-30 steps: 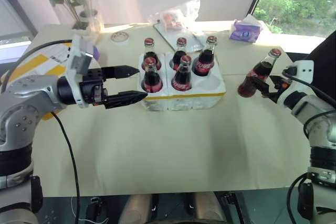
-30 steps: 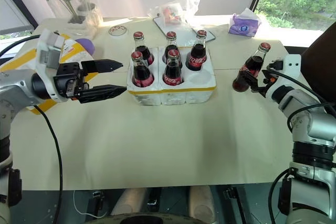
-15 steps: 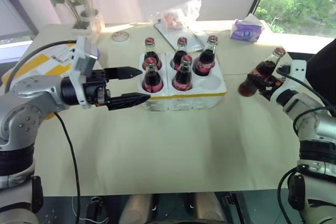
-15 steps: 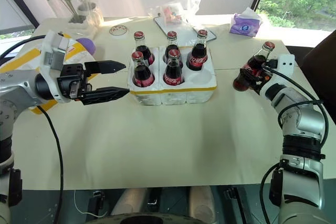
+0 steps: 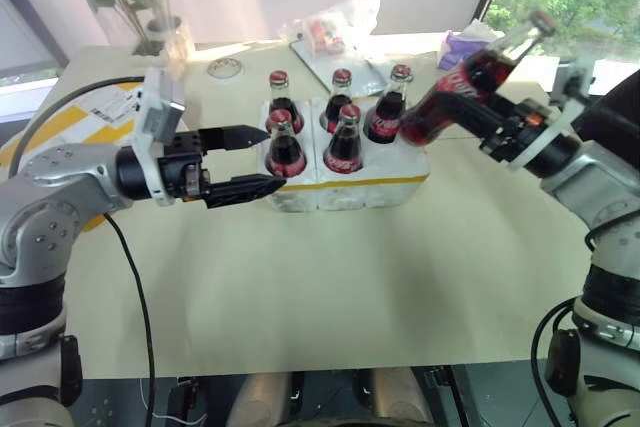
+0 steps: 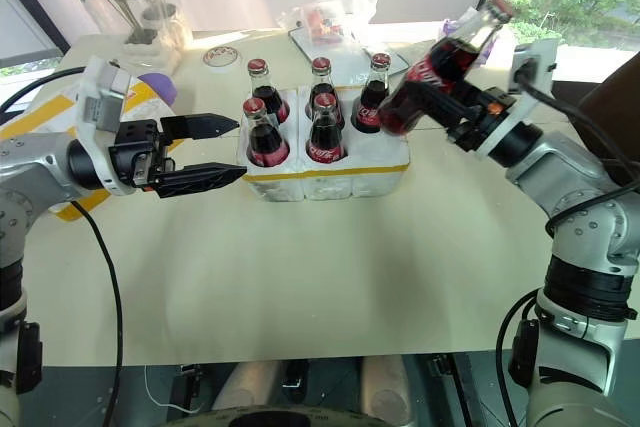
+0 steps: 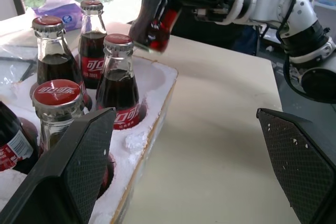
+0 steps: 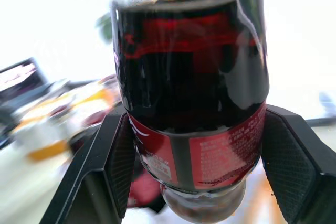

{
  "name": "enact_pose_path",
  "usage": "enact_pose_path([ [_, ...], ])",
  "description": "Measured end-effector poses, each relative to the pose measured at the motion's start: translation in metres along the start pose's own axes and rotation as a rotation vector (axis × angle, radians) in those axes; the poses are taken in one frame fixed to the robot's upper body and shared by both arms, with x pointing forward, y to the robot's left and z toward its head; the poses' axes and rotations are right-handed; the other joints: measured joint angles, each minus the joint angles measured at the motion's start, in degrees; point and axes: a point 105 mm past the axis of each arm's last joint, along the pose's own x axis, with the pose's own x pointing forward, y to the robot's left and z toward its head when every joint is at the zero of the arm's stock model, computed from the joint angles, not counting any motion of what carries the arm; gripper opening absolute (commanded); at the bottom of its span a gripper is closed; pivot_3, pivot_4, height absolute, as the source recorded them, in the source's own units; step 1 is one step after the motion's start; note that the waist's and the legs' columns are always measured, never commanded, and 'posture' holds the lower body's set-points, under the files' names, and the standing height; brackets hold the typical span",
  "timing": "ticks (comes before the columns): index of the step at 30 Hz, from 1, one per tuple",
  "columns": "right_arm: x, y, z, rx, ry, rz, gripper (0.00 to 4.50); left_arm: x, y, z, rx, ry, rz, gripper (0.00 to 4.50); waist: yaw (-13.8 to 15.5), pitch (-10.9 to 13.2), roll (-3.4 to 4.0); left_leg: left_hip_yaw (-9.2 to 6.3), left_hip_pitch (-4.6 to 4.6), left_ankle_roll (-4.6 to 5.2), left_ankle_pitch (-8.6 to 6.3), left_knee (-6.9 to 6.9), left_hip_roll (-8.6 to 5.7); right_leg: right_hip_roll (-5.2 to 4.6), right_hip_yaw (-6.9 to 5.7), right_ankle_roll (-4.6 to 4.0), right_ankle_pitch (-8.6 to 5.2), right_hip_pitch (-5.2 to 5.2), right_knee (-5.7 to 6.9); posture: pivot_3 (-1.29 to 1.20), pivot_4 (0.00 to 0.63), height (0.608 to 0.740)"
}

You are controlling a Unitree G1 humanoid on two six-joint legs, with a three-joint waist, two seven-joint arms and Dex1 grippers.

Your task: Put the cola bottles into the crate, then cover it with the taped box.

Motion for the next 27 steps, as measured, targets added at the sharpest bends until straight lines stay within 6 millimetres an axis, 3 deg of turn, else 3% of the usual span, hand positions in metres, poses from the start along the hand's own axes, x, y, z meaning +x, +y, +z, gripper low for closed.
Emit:
enact_pose_path([
  [8,0.008,-0.006,-0.033,-0.113,0.164,-0.033,2.73,0.000,0.002,0.000,-0.005,-0.005,0.018,4.50,0.16,0.01,-0.02,0.00,-0.01,-0.01,0.00,-0.02,-0.02,0.00,0.00,0.00,0.00,-0.01,-0.04,0.00,0.150,0.740],
  [15,0.012,-0.014,-0.050,-0.146,0.228,-0.040,2.73,-0.002,0.002,-0.003,-0.011,-0.007,0.038,4.50,0.26,0.01,-0.03,0.00,-0.01,-0.03,0.02,-0.02,-0.02,0.01,0.00,0.00,0.00,-0.01,-0.03,0.00,0.150,0.740],
  [17,0.013,-0.015,-0.057,-0.159,0.259,-0.038,3.80,-0.003,0.002,-0.004,-0.012,-0.008,0.046,4.50,0.23,0.01,-0.03,0.00,-0.01,-0.03,0.02,-0.02,-0.02,0.01,0.00,0.00,0.00,0.00,-0.04,0.00,0.150,0.740],
  [19,0.014,-0.016,-0.060,-0.173,0.279,-0.041,4.46,-0.004,0.003,-0.006,-0.019,-0.007,0.054,4.50,0.20,0.01,-0.04,0.00,-0.01,-0.03,0.02,-0.02,-0.02,0.01,0.00,0.00,0.00,-0.01,-0.03,0.00,0.150,0.740],
  [27,0.013,-0.011,-0.060,-0.218,0.319,-0.007,4.46,-0.008,0.006,-0.005,0.000,-0.020,0.106,4.50,0.17,0.01,-0.05,-0.01,0.00,-0.05,0.03,-0.02,-0.01,0.00,0.00,0.00,0.00,-0.01,-0.03,0.00,0.150,0.740],
])
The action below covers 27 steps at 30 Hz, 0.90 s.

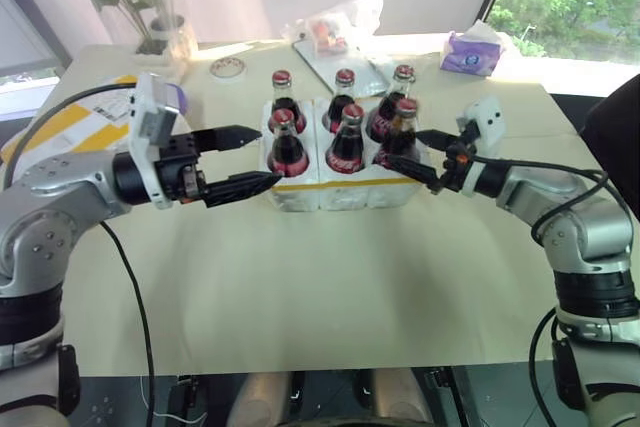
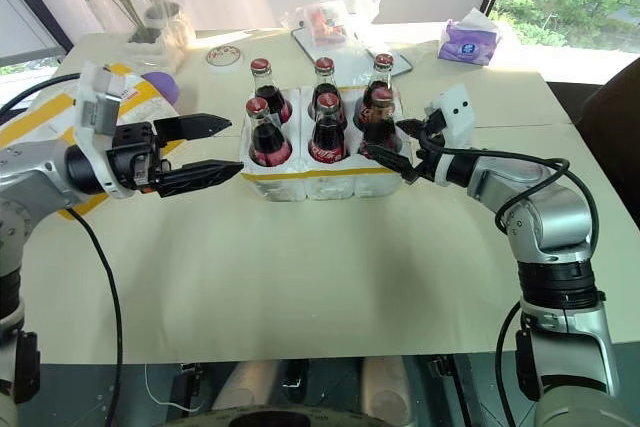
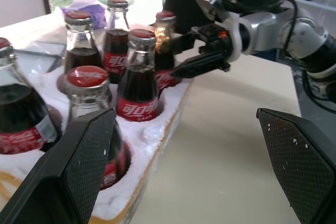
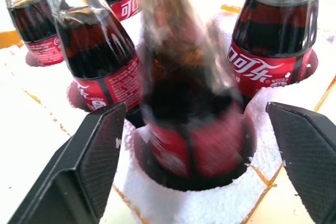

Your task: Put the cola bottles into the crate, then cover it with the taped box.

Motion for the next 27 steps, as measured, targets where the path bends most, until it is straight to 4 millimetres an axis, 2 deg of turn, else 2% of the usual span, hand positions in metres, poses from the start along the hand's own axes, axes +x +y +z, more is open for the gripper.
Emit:
enact_pose_path([
  [4,-0.018,0.010,0.017,-0.025,-0.008,0.092,4.46,-0.016,0.013,-0.007,0.020,0.015,0.156,4.50,0.05,0.00,0.00,-0.01,0.00,0.01,-0.01,-0.04,0.01,-0.07,0.00,0.00,0.00,-0.01,-0.03,0.00,0.150,0.740],
  [7,-0.039,0.017,0.036,-0.061,-0.027,0.165,4.46,-0.046,0.031,-0.007,0.118,0.090,0.373,4.50,-0.09,0.02,-0.03,-0.01,0.00,0.01,-0.01,-0.05,0.04,-0.10,0.01,-0.17,-0.10,-0.01,-0.05,0.00,0.150,0.740],
  [9,-0.052,0.020,0.046,-0.075,-0.038,0.214,4.46,-0.073,0.041,-0.009,0.225,0.181,0.529,4.50,-0.18,0.02,-0.03,0.01,0.02,0.00,-0.02,-0.06,0.04,-0.15,0.01,-0.21,-0.12,0.00,-0.07,0.00,0.150,0.740],
  [11,-0.059,0.022,0.053,-0.082,-0.049,0.239,4.46,-0.095,0.047,-0.014,0.288,0.255,0.634,4.50,-0.08,0.02,-0.03,0.01,0.05,0.00,-0.02,-0.06,0.05,-0.20,0.01,-0.24,-0.13,0.03,-0.08,0.00,0.150,0.740],
  [15,-0.066,0.019,0.060,-0.068,-0.044,0.265,4.46,-0.150,0.045,-0.035,0.407,0.484,0.836,4.50,-0.29,0.01,-0.04,0.05,0.04,0.00,-0.05,-0.11,0.05,-0.28,0.03,-0.34,-0.19,0.02,-0.18,0.00,0.150,0.740],
  [18,-0.067,0.019,0.061,-0.063,-0.042,0.283,4.46,-0.184,0.042,-0.046,0.446,0.599,0.964,4.50,0.00,0.00,-0.06,0.04,0.02,-0.04,-0.09,-0.17,0.06,-0.31,0.03,-0.36,-0.20,0.00,-0.22,0.00,0.150,0.740],
  [21,-0.063,0.024,0.060,-0.076,-0.041,0.323,4.46,-0.215,0.045,-0.068,0.461,0.755,1.074,4.50,0.23,0.00,-0.07,0.04,0.01,-0.11,-0.13,-0.20,0.06,-0.33,0.02,-0.36,-0.21,0.00,-0.24,0.00,0.150,0.740],
  [25,-0.058,0.030,0.066,-0.088,-0.062,0.363,4.46,-0.242,0.058,-0.088,0.504,0.906,1.202,4.50,0.13,-0.01,-0.09,0.05,0.00,-0.15,-0.17,-0.20,0.05,-0.35,0.03,-0.36,-0.20,0.01,-0.28,0.00,0.150,0.740],
  [27,-0.057,0.031,0.067,-0.092,-0.069,0.367,4.46,-0.245,0.062,-0.099,0.537,0.977,1.214,4.50,0.11,-0.02,-0.10,0.05,-0.01,-0.13,-0.19,-0.23,0.05,-0.35,0.03,-0.36,-0.20,-0.01,-0.32,0.00,0.150,0.740],
])
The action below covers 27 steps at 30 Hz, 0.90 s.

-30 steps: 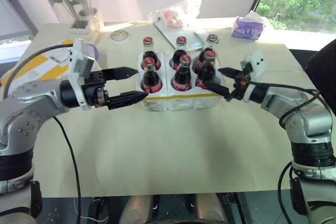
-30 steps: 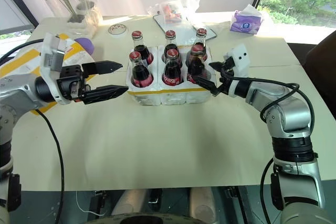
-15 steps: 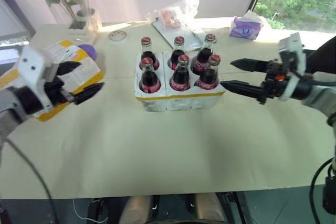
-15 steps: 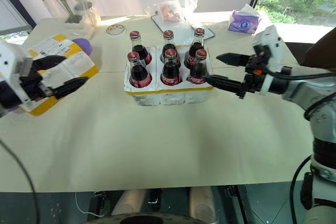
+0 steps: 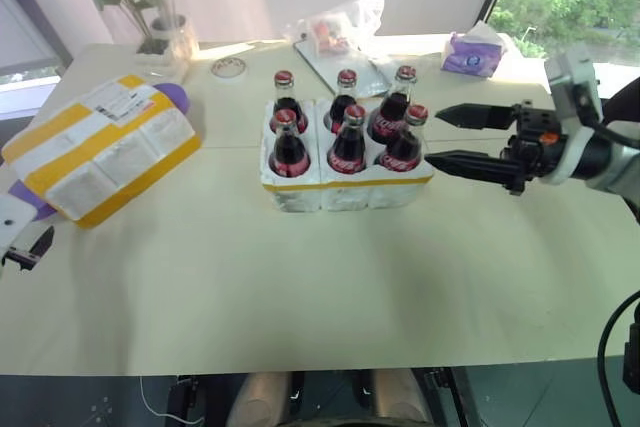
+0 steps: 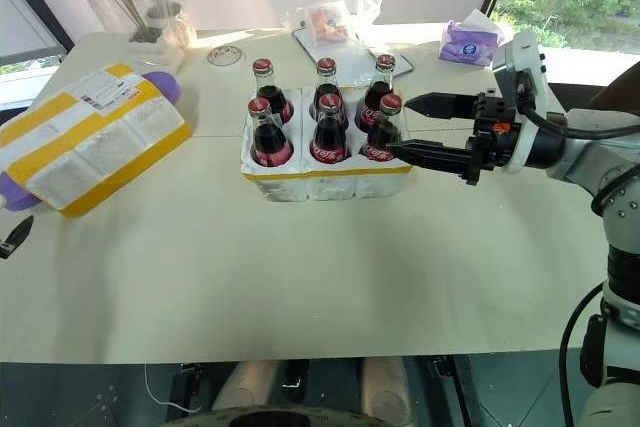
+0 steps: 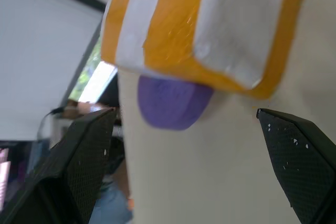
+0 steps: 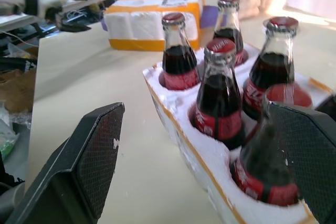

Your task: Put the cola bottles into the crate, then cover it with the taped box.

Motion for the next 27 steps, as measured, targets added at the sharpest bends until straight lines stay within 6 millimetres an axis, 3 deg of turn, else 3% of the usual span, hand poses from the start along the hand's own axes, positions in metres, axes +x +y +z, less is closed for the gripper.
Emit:
enact_pose_path([
  [3,0.003,0.001,-0.001,0.004,-0.006,0.010,4.46,0.019,-0.011,-0.002,0.049,0.031,0.023,4.50,0.13,-0.02,-0.04,0.00,-0.17,0.00,0.00,-0.03,-0.01,-0.01,-0.01,0.02,0.01,-0.19,0.03,0.00,0.150,0.740],
  [11,0.008,0.013,0.003,-0.026,-0.019,0.043,4.46,0.056,-0.013,-0.002,0.088,0.064,0.103,4.50,-0.14,-0.05,-0.09,0.06,-0.62,0.10,0.06,-0.04,-0.01,-0.01,-0.02,0.27,0.17,-0.78,0.24,0.00,0.150,0.740],
  [19,0.001,0.015,0.013,-0.038,-0.035,0.008,4.46,0.075,-0.018,-0.012,0.100,0.095,0.112,4.50,0.02,-0.08,-0.14,0.06,-0.65,0.09,0.06,-0.03,-0.03,-0.06,-0.02,0.27,0.17,-0.77,0.24,0.00,0.150,0.740],
  [22,0.000,0.016,0.014,-0.028,-0.036,-0.001,4.46,0.085,-0.020,-0.007,0.102,0.083,0.107,4.50,0.13,-0.09,-0.17,0.06,-0.65,0.10,0.07,-0.01,-0.04,-0.08,-0.04,0.27,0.17,-0.76,0.25,0.00,0.150,0.740],
  [25,0.000,0.019,0.012,-0.012,-0.028,0.003,4.50,0.091,-0.020,-0.004,0.116,0.071,0.109,3.71,0.02,-0.10,-0.17,0.06,-0.65,0.13,0.08,-0.01,-0.04,-0.08,-0.03,0.28,0.17,-0.75,0.25,0.00,0.150,0.740],
  [27,-0.001,0.020,0.012,-0.005,-0.030,-0.005,4.50,0.092,-0.022,-0.003,0.121,0.064,0.107,2.77,-0.13,-0.10,-0.17,0.08,-0.66,0.14,0.08,-0.01,-0.04,-0.09,-0.03,0.28,0.17,-0.78,0.26,0.00,0.150,0.740],
])
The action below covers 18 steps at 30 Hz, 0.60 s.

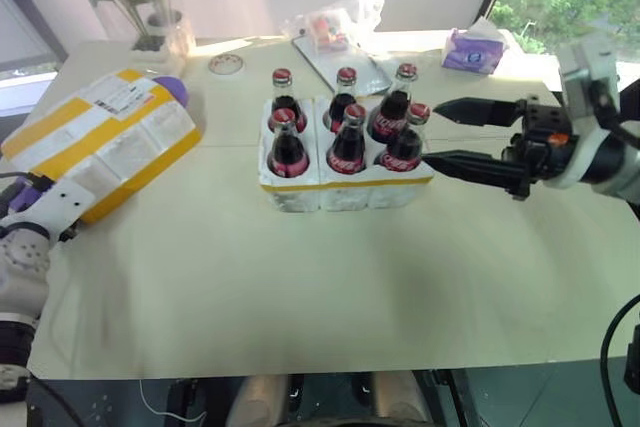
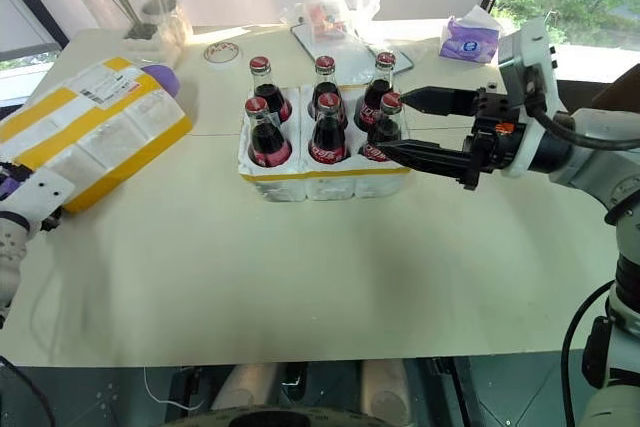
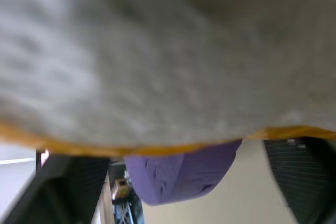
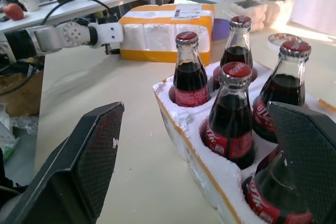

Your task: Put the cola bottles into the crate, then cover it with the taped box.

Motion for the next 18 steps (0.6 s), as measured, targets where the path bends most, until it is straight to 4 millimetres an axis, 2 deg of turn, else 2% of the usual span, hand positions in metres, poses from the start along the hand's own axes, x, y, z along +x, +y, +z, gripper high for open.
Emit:
enact_pose_path([
  [2,-0.001,0.001,0.001,-0.011,0.007,-0.008,4.50,0.002,0.005,0.003,-0.007,-0.005,0.017,1.73,0.12,-0.01,0.02,0.00,0.01,0.00,0.00,0.00,0.00,0.00,-0.01,0.00,0.00,0.00,0.03,0.00,0.150,0.740],
  [11,-0.006,0.002,-0.002,-0.003,0.026,-0.020,4.50,0.002,0.016,0.003,0.014,-0.022,0.046,1.73,0.12,-0.03,0.00,0.01,0.04,0.01,0.01,0.05,0.00,-0.01,0.00,0.00,0.00,0.04,0.06,0.00,0.150,0.740],
  [13,-0.010,-0.001,-0.004,0.008,0.042,-0.040,4.50,0.001,0.028,0.012,0.010,-0.053,0.068,1.73,0.17,-0.03,-0.03,0.01,0.02,0.01,0.01,0.04,0.00,-0.01,0.00,0.00,0.00,0.03,0.06,0.00,0.150,0.740],
  [15,-0.013,-0.005,-0.006,0.008,0.057,-0.057,4.50,-0.001,0.049,0.027,-0.014,-0.104,0.108,1.73,0.21,-0.04,-0.07,0.01,0.00,0.01,0.01,0.05,0.00,-0.02,-0.01,0.00,0.00,0.03,0.04,0.00,0.150,0.740],
  [18,-0.017,-0.010,-0.010,0.005,0.073,-0.087,4.50,-0.012,0.085,0.062,-0.040,-0.234,0.168,1.73,0.21,-0.04,-0.10,0.01,-0.03,0.01,0.01,0.06,-0.02,-0.04,-0.01,0.00,0.00,0.03,0.02,0.00,0.150,0.740],
])
